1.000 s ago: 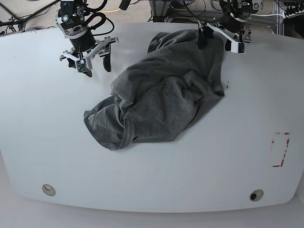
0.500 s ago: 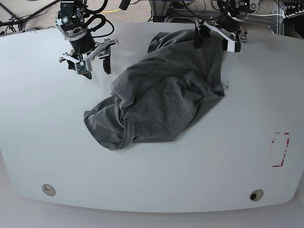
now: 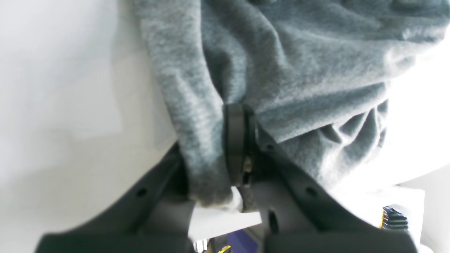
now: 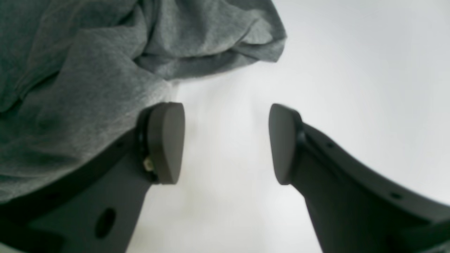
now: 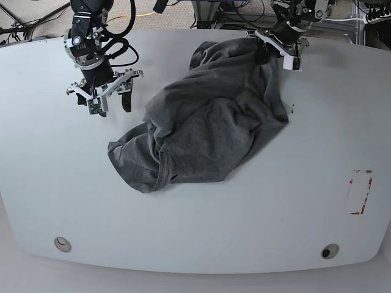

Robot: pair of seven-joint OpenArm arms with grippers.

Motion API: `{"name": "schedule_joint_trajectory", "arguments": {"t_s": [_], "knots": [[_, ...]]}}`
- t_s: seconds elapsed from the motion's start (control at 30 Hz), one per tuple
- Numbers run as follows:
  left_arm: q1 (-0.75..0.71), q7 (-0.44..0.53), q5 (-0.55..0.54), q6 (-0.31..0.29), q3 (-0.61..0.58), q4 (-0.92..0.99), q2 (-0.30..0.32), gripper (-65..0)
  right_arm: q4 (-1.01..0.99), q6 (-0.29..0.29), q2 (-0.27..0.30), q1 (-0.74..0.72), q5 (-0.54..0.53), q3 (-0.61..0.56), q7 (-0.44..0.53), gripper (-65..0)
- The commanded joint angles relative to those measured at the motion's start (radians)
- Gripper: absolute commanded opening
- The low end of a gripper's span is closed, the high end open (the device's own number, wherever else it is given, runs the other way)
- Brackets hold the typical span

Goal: Fold the T-shirt properly
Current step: 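Drag the shirt edge with the right gripper toward the left gripper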

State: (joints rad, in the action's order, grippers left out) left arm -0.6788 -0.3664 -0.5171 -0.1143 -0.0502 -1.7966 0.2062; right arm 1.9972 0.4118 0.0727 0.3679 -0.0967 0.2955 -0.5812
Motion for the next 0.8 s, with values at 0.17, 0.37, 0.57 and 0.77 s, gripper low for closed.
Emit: {"name": "schedule_joint_trajectory", "arguments": {"t_s": [0.17,0.37,0.57,0.77], "knots": [[-0.017,-0.024,0.005,0.005,0.016,-0.006,0.063,-65.0,0.014,-0.008,0.026,-0.185,-0.013,0.005,-0.135,-29.0],[-0.028,-0.024,0.005,0.005,0.031,-0.007,0.089,-65.0,-0.025,0.131,0.000,-0.347,-0.013,0.003,-0.271,-28.9],[-0.042,-0.023,0.007,0.005,0.068,-0.012,0.121,-65.0,-0.134,0.266,-0.027,-0.478,-0.013,0.001,-0.377,-29.0],[-0.058,-0.024,0.008,0.005,0.137,-0.012,0.121,-65.0,-0.209,0.286,-0.046,-0.516,-0.013,-0.103,-0.480,-29.2]]}}
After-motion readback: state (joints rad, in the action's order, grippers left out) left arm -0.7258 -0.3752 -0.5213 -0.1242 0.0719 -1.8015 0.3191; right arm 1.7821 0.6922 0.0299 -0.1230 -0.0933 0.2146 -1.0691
